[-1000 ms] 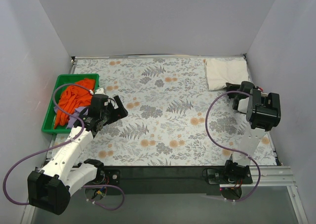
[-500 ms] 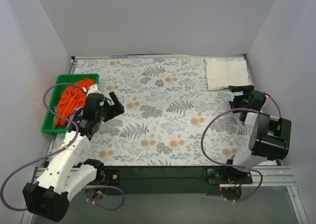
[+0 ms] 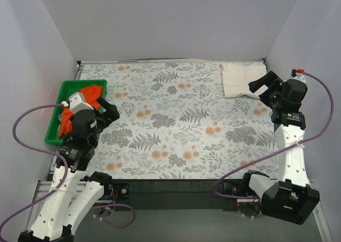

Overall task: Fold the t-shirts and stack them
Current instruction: Neatly place the folded tshirt to the corner

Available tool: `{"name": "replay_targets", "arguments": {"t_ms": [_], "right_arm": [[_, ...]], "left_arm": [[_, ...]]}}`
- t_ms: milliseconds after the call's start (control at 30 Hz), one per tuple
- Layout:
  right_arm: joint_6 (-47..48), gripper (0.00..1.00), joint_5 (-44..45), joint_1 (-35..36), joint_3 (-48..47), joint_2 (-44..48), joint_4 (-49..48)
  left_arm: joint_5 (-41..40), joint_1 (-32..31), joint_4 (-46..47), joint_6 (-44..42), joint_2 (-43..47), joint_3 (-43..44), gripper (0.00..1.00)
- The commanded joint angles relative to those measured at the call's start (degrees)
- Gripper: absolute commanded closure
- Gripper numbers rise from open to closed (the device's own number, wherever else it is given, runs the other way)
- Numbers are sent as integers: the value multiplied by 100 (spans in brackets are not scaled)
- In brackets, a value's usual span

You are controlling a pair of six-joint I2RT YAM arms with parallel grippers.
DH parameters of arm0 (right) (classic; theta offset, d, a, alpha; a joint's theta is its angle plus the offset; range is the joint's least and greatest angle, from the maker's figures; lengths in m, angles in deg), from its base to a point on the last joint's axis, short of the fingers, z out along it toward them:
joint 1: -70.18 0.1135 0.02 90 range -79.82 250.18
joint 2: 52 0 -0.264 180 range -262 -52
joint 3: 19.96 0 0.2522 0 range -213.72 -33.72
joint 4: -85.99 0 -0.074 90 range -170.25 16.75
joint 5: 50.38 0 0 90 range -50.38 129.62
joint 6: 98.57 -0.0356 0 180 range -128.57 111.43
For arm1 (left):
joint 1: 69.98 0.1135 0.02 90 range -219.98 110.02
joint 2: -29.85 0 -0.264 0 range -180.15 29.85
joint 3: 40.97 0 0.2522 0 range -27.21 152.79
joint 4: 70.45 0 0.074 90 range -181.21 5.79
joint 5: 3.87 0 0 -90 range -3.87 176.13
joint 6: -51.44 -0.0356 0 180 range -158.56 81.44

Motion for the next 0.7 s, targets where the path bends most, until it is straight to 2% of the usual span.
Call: {"name": "replay_targets", "arguments": {"t_ms": [0, 167, 433, 667], "right_arm": [[1454, 2, 849, 498, -690, 580, 1026], [2045, 2, 1509, 1017, -604, 1521, 1230], [2889, 2, 1730, 1044, -42, 3261, 1125], [3092, 2, 1721, 1105, 100, 3290, 993]], "left_arm": [[-288, -6, 89, -236, 297, 7, 2], [-104, -6, 282, -711, 736, -45, 2], [125, -6, 765, -922, 1300, -449, 2], [319, -6, 1574, -730, 1424, -951, 2]]}}
